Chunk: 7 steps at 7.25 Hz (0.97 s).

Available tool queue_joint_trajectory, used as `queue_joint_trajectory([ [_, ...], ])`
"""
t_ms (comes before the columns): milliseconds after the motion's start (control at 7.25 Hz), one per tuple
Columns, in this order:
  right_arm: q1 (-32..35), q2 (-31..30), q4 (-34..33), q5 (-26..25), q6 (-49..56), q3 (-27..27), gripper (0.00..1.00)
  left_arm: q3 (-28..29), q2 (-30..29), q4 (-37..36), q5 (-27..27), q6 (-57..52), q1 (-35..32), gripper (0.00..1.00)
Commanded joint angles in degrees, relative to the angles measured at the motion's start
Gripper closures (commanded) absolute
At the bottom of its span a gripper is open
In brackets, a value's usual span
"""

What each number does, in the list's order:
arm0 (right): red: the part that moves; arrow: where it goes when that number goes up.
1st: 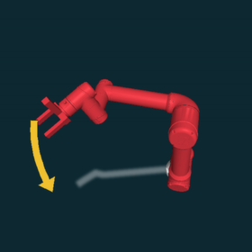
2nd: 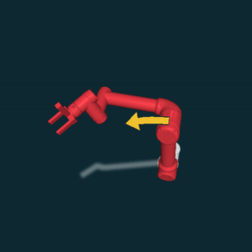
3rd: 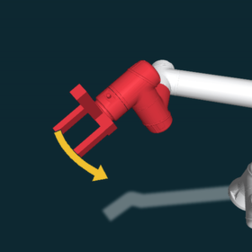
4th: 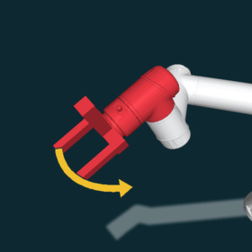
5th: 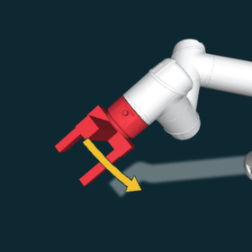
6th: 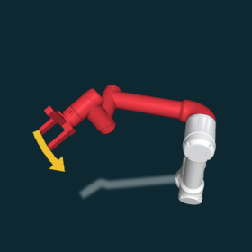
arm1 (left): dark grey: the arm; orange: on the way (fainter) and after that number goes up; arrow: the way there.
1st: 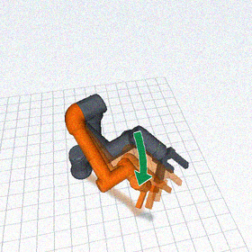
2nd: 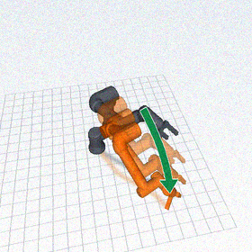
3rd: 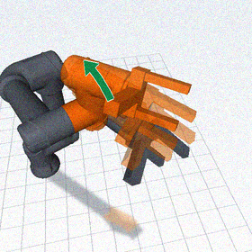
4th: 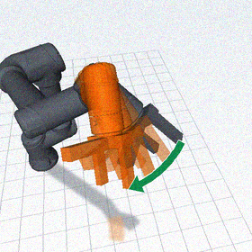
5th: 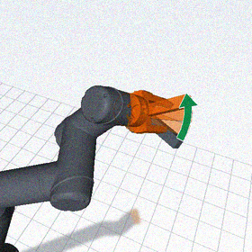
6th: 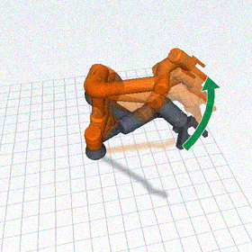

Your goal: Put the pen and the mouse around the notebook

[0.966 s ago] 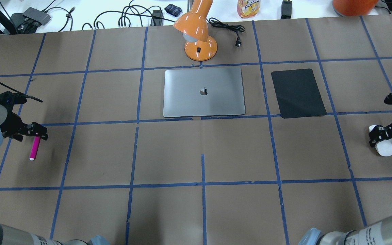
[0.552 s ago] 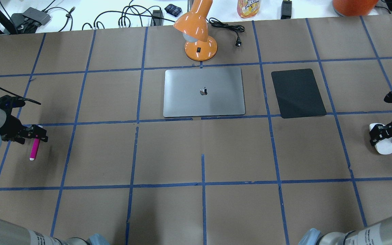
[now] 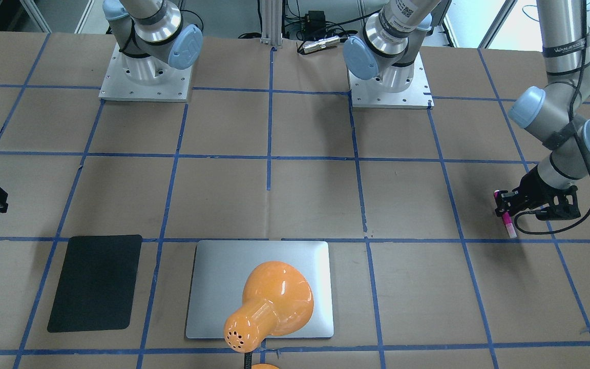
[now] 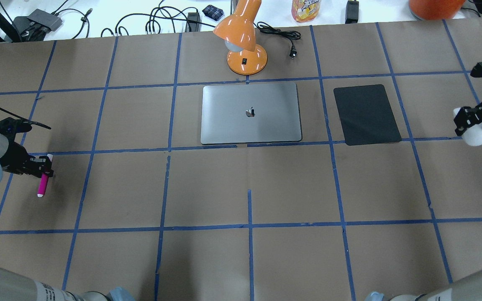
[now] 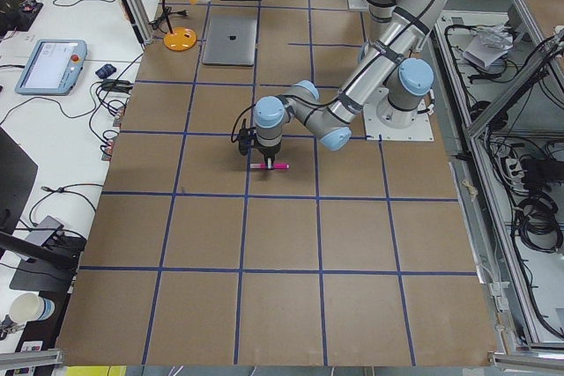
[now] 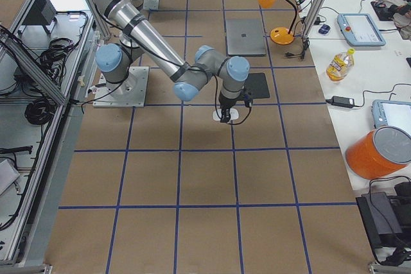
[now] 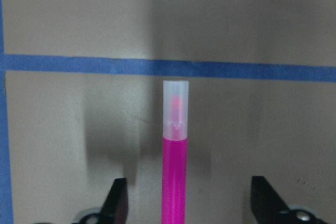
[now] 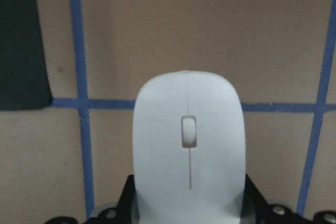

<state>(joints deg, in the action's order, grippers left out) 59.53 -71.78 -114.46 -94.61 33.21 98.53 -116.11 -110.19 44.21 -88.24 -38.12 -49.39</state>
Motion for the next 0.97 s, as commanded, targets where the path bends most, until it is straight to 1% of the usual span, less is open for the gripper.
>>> queue_joint_trajectory([
  [0,9.3,2.8,2.2,0.6,-8.0,-5.7,0.49,0.0,0.0,0.0,-0.1,0.2,0.0,0.61],
  [276,15.9,8.8,-2.8,1.4,-15.7,-6.7,0.50,0.1,-0.1,0.1,-0.1,0.9,0.0,0.62],
  [414,17.4,11.9,-7.3,2.2,-17.4,-5.9,0.50,0.1,-0.2,0.1,-0.1,0.9,0.0,0.65],
  [552,18.1,13.1,-8.0,2.2,-19.0,-5.5,0.50,0.1,-0.2,0.1,-0.1,0.9,0.0,0.66],
  [690,18.8,13.3,-8.5,3.4,-21.5,-4.8,0.50,0.1,-0.2,0.1,-0.1,1.2,0.0,0.69],
  [828,19.1,13.9,-9.5,5.7,-21.5,-4.7,0.50,0.1,-0.5,0.1,-0.1,2.0,0.0,0.69],
])
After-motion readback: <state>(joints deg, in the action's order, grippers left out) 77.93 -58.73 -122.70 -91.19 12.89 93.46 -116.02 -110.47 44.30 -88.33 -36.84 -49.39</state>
